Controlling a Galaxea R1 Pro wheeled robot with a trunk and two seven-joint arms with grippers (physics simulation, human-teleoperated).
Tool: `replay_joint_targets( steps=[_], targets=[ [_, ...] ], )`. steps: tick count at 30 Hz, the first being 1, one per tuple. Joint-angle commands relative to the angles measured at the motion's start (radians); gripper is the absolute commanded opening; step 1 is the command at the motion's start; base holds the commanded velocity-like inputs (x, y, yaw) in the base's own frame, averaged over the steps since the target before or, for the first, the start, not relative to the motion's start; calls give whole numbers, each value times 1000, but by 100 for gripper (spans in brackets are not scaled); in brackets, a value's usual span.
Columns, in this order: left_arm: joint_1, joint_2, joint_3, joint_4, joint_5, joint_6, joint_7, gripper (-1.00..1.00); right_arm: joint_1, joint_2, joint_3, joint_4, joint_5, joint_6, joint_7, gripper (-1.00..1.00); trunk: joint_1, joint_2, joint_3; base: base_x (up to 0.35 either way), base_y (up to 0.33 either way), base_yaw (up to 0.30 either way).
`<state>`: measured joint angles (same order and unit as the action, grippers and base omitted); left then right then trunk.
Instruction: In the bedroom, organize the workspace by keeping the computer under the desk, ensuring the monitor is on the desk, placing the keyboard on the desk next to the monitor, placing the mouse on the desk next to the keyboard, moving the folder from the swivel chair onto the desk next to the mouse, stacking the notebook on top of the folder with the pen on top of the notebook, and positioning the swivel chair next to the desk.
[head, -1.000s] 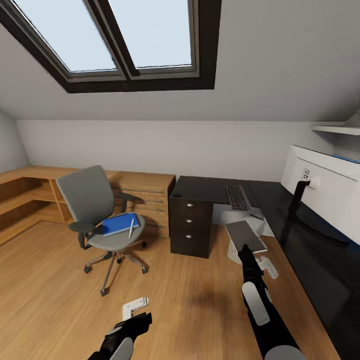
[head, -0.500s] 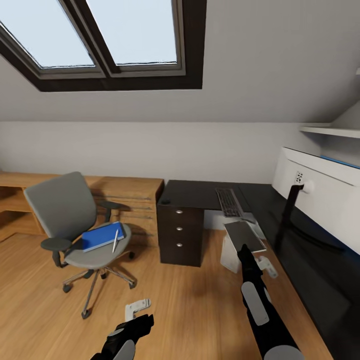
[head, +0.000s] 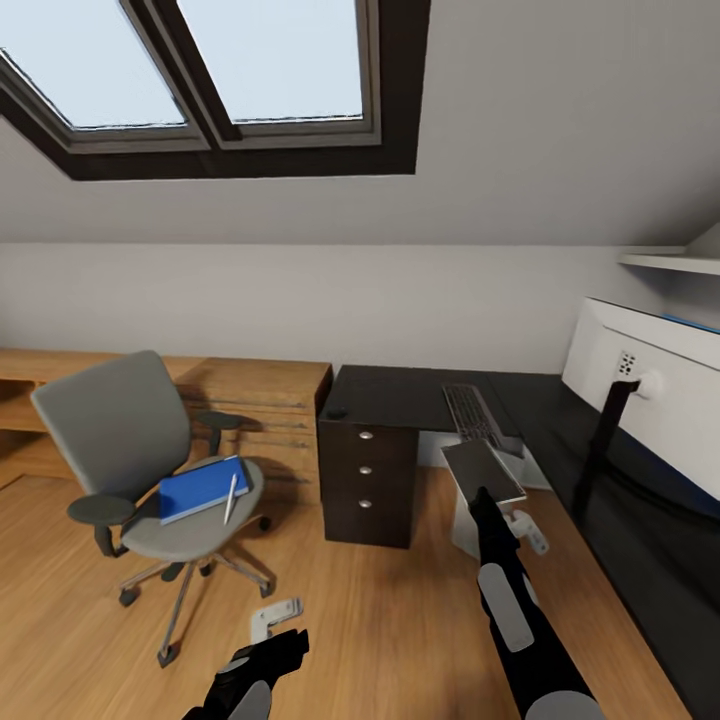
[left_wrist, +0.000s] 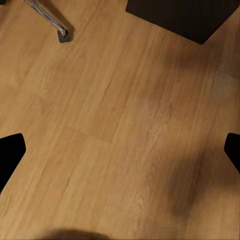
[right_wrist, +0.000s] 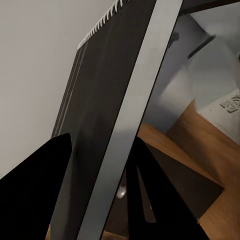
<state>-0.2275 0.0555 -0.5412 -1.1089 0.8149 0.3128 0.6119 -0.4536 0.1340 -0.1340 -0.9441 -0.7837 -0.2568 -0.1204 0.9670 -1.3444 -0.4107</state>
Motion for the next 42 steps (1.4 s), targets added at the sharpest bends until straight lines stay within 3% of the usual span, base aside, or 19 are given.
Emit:
replay_joint_targets(
  steps=[1, 12, 18, 22, 25, 26, 29, 30, 35, 37, 38, 39, 40, 42],
  targets=[
    [-1, 1, -3, -2, 5, 2, 8, 100, -1, 1, 3, -1, -6, -2, -1, -100, 1, -1, -1, 299, 3, 0],
    [-1, 0, -15, -6, -16, 2, 8, 100, 1, 2, 51, -1, -8, -1, -1, -100, 1, -1, -1, 229, 1, 0],
    [-1, 2, -22, -109, -32, 2, 10, 100, 2, 4, 153, 0, -8, -3, 0, -100, 1, -1, -1, 29, 0, 0],
    [-1, 4, -18, -191, -33, 5, 12, 100, 3, 4, 191, -1, -8, -4, 1, -100, 1, -1, -1, 5, 0, 0],
    [-1, 5, -16, -244, -34, 7, 20, 100, 3, 4, 200, -1, -9, -4, 1, -100, 1, -1, -1, 2, 0, 0],
    [-1, 6, -16, -304, -34, 8, 36, 100, 3, 4, 206, -2, -9, -3, 1, -100, 1, -1, -1, 0, 0, 0],
    [-1, 13, -18, -356, -33, 9, 76, 100, 3, 4, 213, -2, -9, -3, 1, -100, 1, -1, -1, 0, 0, 0],
    [-1, 24, -23, -365, -29, 7, 126, 100, 3, 4, 218, -1, -9, -3, 1, -100, 1, -1, -1, 13, 9, 0],
    [-1, 31, -25, -361, -30, 6, 147, 100, 3, 5, 225, -1, -10, -1, -1, -100, 1, -1, -1, 179, 123, 0],
    [-1, 32, -25, -361, -31, 6, 148, 100, 3, 17, 226, -1, -11, -2, -1, -100, 1, -1, -1, 262, 189, 0],
    [-1, 32, -25, -361, -32, 6, 149, 100, 3, 34, 225, -1, -26, -2, -1, -100, 1, -1, -1, 267, 209, 0],
    [-1, 32, -25, -361, -32, 6, 149, 100, 3, 41, 224, -1, -131, -4, -1, -100, 1, -1, -1, 270, 221, 0],
    [-1, 32, -25, -361, -32, 6, 150, 100, 3, 41, 224, -1, -161, -4, -1, -100, 1, -1, -1, 270, 222, 0],
    [-1, 31, -25, -362, -33, 6, 150, 100, 3, 41, 225, -3, -291, -6, 3, -100, 1, -1, -1, 279, 199, 0]
  ],
)
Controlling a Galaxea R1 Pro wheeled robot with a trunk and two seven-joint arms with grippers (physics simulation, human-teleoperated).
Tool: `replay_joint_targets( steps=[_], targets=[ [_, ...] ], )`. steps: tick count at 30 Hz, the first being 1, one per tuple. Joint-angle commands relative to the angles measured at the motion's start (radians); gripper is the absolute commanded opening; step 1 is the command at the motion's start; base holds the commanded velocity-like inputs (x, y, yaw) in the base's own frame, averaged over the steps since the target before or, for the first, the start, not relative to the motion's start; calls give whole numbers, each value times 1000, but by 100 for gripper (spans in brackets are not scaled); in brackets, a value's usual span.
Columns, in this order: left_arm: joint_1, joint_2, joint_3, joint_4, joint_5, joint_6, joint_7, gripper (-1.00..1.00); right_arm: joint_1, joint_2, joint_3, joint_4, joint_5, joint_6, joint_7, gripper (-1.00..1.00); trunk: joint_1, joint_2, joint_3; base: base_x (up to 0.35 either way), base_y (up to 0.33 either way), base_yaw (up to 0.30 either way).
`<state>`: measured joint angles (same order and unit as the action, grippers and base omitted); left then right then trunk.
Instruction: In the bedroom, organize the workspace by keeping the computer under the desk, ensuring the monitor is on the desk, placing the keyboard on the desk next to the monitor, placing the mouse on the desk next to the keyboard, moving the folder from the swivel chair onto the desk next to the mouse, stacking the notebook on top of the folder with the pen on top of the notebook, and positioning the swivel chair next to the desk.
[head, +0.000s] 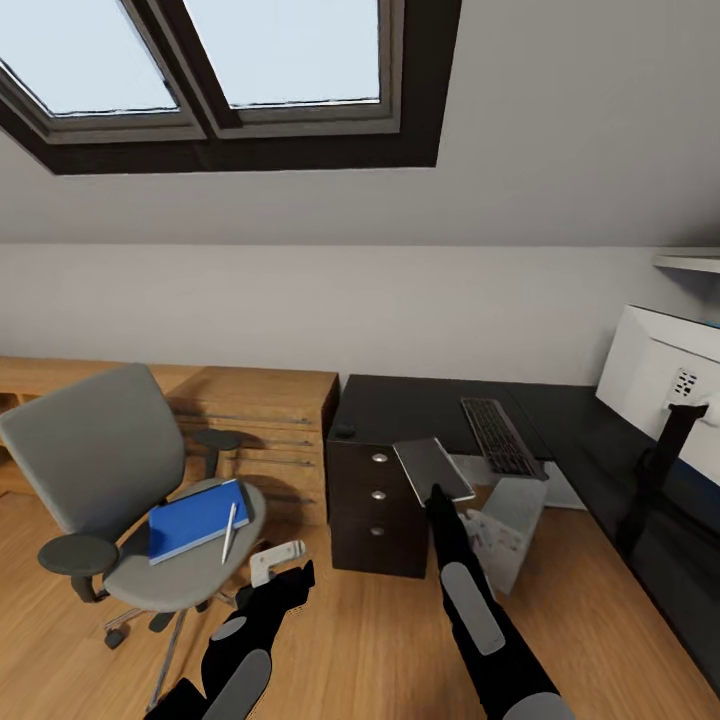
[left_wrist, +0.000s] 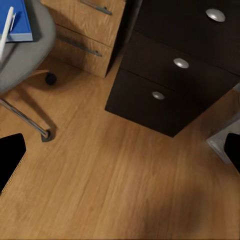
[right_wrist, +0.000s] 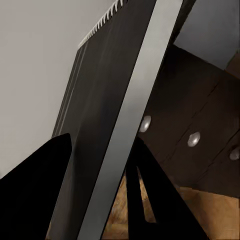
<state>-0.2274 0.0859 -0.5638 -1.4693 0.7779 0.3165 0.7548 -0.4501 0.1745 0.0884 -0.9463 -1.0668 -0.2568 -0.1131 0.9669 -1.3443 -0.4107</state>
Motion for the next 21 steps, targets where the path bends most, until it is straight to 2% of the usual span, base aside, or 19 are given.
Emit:
replay_joint_targets(
  steps=[1, 4, 6, 12, 21],
  targets=[
    [-1, 1, -2, -2, 4, 3, 7, 100, -1, 0, 2, -2, -58, -6, 1, -100, 1, -1, -1, 286, 131, 0],
    [-1, 0, -3, -2, 5, 3, 7, 100, -1, 0, 1, -3, -126, -7, 22, -100, 1, -1, -1, 262, 71, 0],
    [-1, 0, -3, -2, 6, 3, 8, 100, -1, 0, 0, -2, -147, -7, 37, -100, 1, -1, -1, 205, 22, 0],
    [-1, 0, -4, -2, 7, 3, 8, 100, 0, 0, -2, -1, -159, -7, 47, -100, 1, -1, -1, 218, 8, 0],
    [-1, 0, -4, -2, 6, 3, 7, 100, -1, 0, -6, -2, -160, -7, 53, -100, 1, -1, -1, 321, 0, 0]
  ],
)
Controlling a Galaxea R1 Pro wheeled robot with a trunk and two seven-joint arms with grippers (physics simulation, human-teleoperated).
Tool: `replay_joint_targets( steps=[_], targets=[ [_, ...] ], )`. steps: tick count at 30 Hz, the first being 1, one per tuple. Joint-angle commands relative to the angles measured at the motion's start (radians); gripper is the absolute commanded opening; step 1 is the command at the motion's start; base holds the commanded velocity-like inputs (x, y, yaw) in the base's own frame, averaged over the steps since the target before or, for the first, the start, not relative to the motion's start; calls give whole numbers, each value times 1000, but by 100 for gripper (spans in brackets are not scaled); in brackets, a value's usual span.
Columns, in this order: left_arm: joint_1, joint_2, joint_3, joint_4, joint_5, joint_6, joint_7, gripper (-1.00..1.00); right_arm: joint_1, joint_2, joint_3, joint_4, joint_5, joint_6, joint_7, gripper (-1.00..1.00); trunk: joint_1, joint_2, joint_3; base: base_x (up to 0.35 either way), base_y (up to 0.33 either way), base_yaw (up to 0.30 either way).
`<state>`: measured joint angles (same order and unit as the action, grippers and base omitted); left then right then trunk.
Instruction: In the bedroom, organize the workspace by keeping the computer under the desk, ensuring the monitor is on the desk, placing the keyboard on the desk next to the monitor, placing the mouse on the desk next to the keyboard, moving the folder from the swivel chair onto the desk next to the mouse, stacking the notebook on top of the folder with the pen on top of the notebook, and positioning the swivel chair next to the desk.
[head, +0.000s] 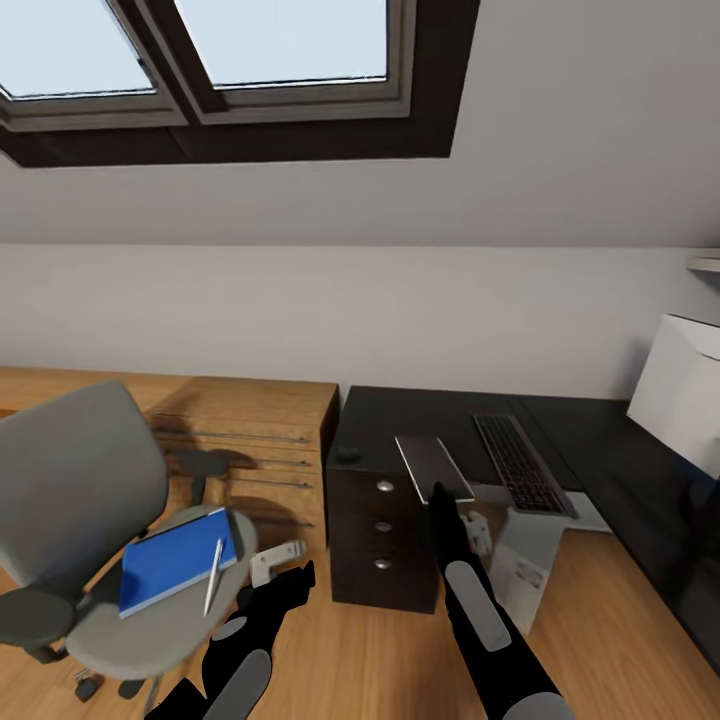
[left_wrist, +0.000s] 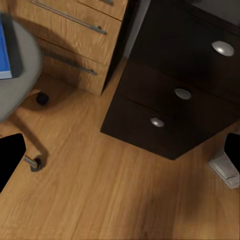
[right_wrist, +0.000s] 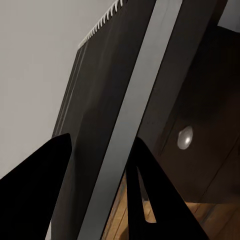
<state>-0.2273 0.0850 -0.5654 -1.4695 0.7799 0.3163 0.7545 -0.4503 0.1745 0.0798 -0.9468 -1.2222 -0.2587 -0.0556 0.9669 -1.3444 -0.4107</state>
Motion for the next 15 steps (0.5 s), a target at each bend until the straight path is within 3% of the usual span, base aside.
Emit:
replay_joint_targets(
  steps=[1, 15],
  targets=[
    [-1, 1, -2, -2, 4, 3, 7, 100, -1, 0, 2, -1, -5, -5, -4, -100, 1, -1, -1, 327, 0, 0],
    [-1, 1, -3, -2, 7, 4, 8, 100, -1, 0, 3, 2, -3, -5, -5, -100, 1, -1, -1, 304, 0, 0]
  ],
)
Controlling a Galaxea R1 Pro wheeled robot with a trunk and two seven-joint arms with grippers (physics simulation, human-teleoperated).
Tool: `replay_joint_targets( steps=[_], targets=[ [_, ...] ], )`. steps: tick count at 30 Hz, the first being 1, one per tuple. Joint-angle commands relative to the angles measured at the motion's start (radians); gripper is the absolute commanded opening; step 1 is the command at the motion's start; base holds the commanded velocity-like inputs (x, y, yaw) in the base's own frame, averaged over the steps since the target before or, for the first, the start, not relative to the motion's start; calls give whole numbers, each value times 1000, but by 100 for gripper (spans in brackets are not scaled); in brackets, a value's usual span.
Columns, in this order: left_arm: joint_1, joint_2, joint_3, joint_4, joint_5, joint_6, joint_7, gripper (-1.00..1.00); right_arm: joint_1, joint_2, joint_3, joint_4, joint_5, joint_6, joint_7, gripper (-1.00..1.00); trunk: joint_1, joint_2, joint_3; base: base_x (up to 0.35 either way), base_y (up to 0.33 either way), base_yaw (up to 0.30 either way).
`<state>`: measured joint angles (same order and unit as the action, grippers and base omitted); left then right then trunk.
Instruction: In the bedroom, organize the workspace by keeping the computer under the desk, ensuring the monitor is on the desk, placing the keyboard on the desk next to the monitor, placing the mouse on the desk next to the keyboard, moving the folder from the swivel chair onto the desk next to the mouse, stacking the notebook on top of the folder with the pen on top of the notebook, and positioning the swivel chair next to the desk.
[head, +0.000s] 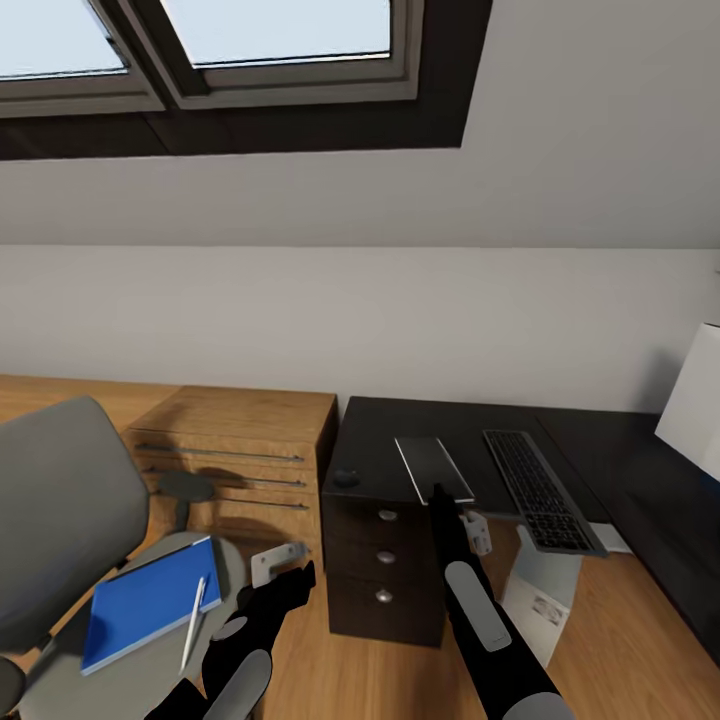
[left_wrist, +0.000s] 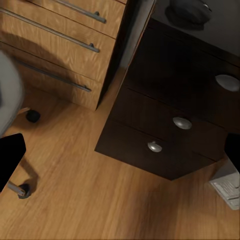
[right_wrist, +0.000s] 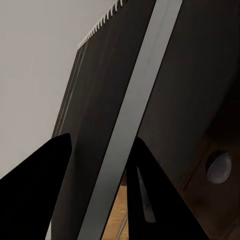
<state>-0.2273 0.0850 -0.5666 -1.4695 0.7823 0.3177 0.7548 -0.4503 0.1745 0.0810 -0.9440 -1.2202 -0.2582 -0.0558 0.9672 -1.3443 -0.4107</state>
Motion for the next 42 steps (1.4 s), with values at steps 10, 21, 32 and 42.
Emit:
replay_joint_targets(
  steps=[10, 21, 32, 42],
  targets=[
    [-1, 1, -3, -1, 6, 4, 7, 100, -1, 0, 3, 0, -4, -7, -4, -100, 0, -1, -1, 73, 0, 0],
    [-1, -2, -1, -12, 8, 3, 8, 100, -1, 0, -1, 1, 1, -8, -4, -100, 23, -43, -20, 0, 0, 0],
    [-1, -1, 0, -12, 8, 3, 8, 100, -1, 0, 1, 1, 2, -9, -4, -100, 66, -120, -54, 0, 0, 0],
    [-1, -1, 1, -12, 8, 3, 8, 100, 0, -3, -1, 2, 1, -9, -5, -100, 104, -190, -86, 0, 0, 0]
  ],
)
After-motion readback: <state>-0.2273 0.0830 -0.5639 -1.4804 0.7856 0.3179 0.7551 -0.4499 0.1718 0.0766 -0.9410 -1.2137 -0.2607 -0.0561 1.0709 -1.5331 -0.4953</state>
